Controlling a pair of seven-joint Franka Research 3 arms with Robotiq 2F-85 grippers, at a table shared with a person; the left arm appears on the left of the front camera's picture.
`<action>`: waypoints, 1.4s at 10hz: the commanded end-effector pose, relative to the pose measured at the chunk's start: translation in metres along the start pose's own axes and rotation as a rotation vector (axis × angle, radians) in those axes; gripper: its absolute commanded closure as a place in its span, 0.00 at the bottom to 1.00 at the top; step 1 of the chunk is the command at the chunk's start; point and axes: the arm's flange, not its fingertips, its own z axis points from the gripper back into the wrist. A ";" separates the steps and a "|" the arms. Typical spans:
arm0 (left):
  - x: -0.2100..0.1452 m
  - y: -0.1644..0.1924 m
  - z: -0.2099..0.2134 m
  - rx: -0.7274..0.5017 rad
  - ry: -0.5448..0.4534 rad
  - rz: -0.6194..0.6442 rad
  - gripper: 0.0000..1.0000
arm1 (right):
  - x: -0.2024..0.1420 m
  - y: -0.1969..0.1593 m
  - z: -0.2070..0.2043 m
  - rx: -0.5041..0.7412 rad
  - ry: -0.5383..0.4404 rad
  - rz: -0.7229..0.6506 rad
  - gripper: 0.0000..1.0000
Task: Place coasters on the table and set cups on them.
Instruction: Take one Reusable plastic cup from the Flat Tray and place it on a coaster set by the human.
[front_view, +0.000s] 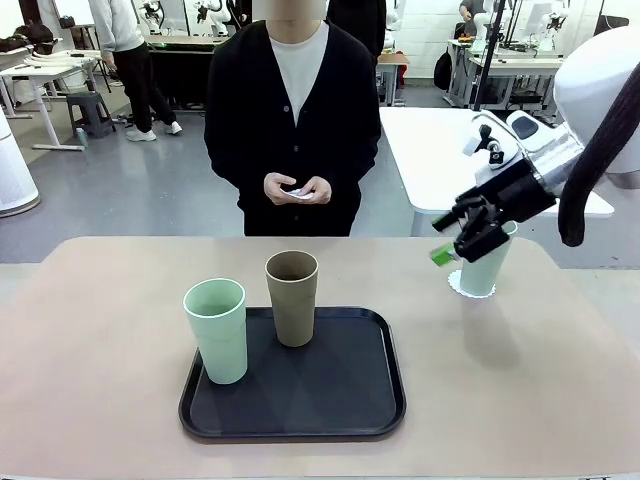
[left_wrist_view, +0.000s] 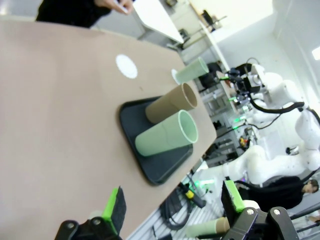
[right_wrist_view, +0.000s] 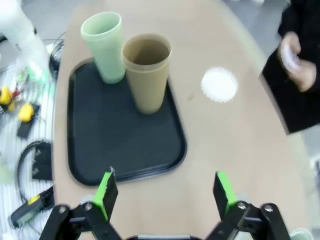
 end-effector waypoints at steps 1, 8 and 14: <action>-0.001 0.000 0.001 -0.007 -0.004 -0.012 0.00 | -0.025 -0.002 -0.055 0.034 -0.306 0.153 0.00; -0.001 0.000 0.001 -0.007 -0.004 -0.012 0.00 | -0.053 -0.007 -0.149 0.207 -0.517 0.083 0.00; -0.001 0.000 0.001 -0.007 -0.004 -0.012 0.00 | -0.062 -0.005 -0.209 0.265 -0.459 0.041 0.00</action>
